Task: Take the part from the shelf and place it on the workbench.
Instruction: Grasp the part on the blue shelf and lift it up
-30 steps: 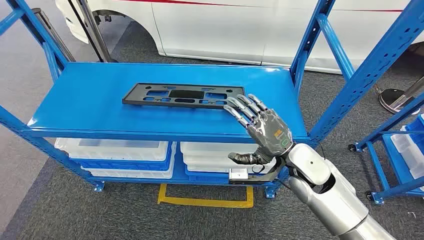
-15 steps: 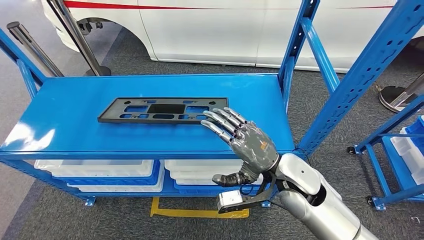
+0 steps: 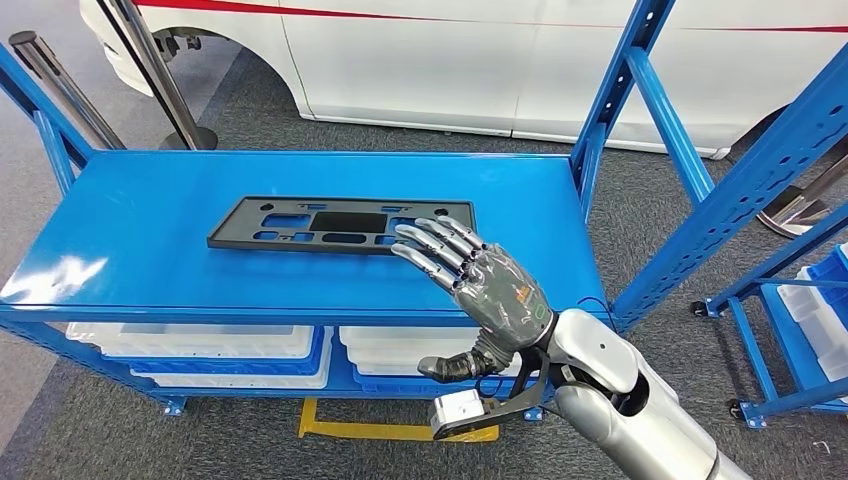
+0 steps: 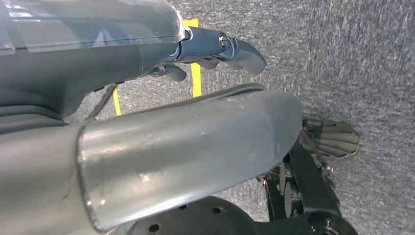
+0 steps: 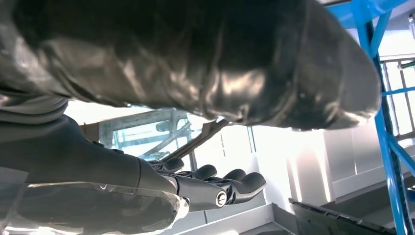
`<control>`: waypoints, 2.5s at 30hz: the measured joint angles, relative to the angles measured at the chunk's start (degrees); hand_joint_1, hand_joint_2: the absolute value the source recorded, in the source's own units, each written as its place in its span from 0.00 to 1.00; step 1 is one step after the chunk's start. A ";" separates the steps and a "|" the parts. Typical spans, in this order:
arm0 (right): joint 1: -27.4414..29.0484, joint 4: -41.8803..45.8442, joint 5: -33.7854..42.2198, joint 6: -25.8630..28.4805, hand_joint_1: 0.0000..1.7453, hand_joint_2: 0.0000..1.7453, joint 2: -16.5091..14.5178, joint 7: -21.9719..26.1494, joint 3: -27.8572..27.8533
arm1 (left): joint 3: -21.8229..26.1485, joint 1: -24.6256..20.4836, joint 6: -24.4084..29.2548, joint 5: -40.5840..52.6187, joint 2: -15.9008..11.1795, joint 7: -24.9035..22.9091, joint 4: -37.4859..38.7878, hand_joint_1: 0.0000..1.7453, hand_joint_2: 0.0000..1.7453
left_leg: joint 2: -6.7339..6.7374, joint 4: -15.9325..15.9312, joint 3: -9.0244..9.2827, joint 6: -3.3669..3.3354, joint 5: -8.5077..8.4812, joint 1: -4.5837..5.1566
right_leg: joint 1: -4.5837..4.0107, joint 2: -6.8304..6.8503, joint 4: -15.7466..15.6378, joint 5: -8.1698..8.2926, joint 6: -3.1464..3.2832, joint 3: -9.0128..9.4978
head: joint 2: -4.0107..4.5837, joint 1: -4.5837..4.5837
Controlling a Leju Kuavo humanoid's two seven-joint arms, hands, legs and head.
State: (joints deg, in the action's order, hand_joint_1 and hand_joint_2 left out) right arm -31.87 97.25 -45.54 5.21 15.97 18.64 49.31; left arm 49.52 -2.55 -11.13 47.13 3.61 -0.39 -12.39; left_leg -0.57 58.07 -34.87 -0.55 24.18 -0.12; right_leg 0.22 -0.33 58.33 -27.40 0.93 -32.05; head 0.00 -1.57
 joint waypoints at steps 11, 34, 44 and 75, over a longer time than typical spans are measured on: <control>-0.33 -0.07 0.78 -0.50 0.00 0.00 -0.08 0.38 0.00 | 0.15 -0.08 -0.25 0.22 0.03 0.01 0.00 0.00 0.00 | 0.16 -2.62 1.51 -2.12 -1.10 -0.33 | 0.44 0.04 1.76 -1.56 -2.35 -0.58 | 0.00 0.05; -0.10 -0.71 0.85 -0.97 0.00 0.00 -0.05 0.55 0.01 | 1.07 0.10 -0.63 0.38 -0.02 -0.05 0.07 0.00 0.00 | 1.24 6.96 -2.43 0.26 2.34 -0.61 | 0.15 2.42 1.48 -0.91 0.16 -0.27 | 0.00 -0.08; -0.39 -0.71 0.89 -1.09 0.00 0.00 -0.03 0.64 0.00 | 1.13 -0.10 -1.03 0.58 0.04 -0.20 0.07 0.00 0.00 | 0.34 -0.85 1.28 -1.59 0.21 -0.32 | 0.10 0.70 12.22 -7.16 -1.94 -5.20 | 0.00 0.01; -2.55 -7.07 0.58 -2.98 0.00 0.00 -4.53 -1.79 0.01 | 1.49 -0.48 -2.29 2.00 0.13 -1.10 0.09 0.00 0.00 | -0.93 -1.25 1.96 -1.91 0.62 -0.30 | 0.22 0.13 15.76 -5.87 -2.45 -9.38 | 0.00 0.00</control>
State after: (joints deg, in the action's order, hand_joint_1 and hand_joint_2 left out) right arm -34.42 90.18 -44.96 2.23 11.43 16.85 49.32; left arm 51.01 -3.03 -13.42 49.14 3.73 -1.49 -12.31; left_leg -1.49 56.82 -32.91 -2.46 24.80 -0.41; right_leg 0.44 -0.19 74.09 -33.27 -1.52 -41.43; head 0.00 -1.57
